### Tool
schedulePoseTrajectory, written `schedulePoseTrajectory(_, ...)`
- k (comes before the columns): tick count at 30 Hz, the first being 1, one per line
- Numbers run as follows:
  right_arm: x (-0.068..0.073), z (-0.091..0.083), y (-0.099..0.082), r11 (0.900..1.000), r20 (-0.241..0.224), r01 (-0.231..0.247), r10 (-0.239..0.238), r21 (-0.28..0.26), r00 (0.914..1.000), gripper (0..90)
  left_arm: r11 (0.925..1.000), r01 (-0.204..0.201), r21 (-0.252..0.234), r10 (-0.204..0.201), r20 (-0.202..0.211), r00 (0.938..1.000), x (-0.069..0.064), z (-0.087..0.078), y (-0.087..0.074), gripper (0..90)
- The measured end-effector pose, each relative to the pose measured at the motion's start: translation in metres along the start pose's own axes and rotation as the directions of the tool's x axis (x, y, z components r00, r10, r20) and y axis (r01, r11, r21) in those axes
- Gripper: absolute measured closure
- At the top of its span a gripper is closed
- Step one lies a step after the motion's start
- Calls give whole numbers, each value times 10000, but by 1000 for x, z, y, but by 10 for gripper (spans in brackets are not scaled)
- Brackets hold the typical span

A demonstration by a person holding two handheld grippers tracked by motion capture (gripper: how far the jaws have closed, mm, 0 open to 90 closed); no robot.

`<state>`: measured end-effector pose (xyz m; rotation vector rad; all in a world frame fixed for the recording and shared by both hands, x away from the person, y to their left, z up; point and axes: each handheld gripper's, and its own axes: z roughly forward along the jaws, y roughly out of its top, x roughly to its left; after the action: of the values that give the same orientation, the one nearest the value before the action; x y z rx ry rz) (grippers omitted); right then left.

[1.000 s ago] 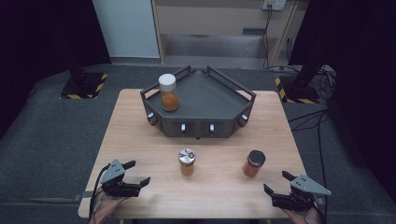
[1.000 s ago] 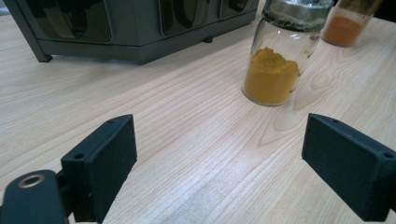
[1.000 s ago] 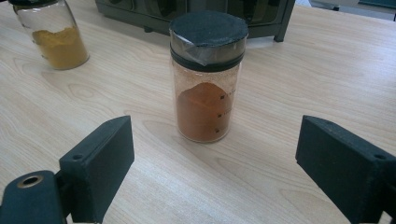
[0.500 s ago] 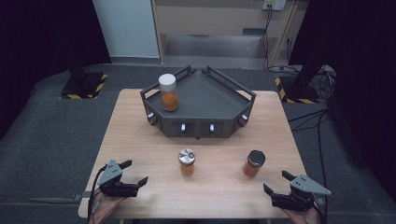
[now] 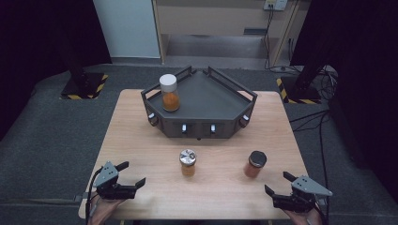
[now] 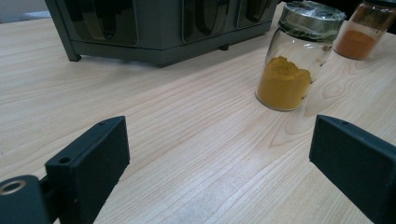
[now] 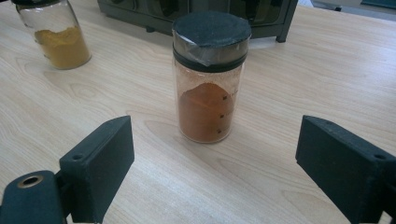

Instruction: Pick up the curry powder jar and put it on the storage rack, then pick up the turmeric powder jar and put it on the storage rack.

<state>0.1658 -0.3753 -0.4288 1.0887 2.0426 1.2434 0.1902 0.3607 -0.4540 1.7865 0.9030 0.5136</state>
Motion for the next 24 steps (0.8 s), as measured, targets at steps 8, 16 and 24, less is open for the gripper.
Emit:
schedulePoseTrajectory(8, 0, -1, -1, 9999, 0, -24, 24, -132, 10000, 112, 9999, 76, -118, -74, 148, 9999, 1, -2, -2, 33)
schedulePoseTrajectory(16, 0, -3, 0, 9995, -77, -81, 79, -303, 9999, 113, 10000, 45, -86, -41, 399, 9992, 2, -2, -2, 34)
schedulePoseTrajectory(24, 0, -4, 6, 9987, -169, -35, 26, -506, 9999, 113, 10000, -45, 44, 43, 409, 9992, 2, 0, -2, 37)
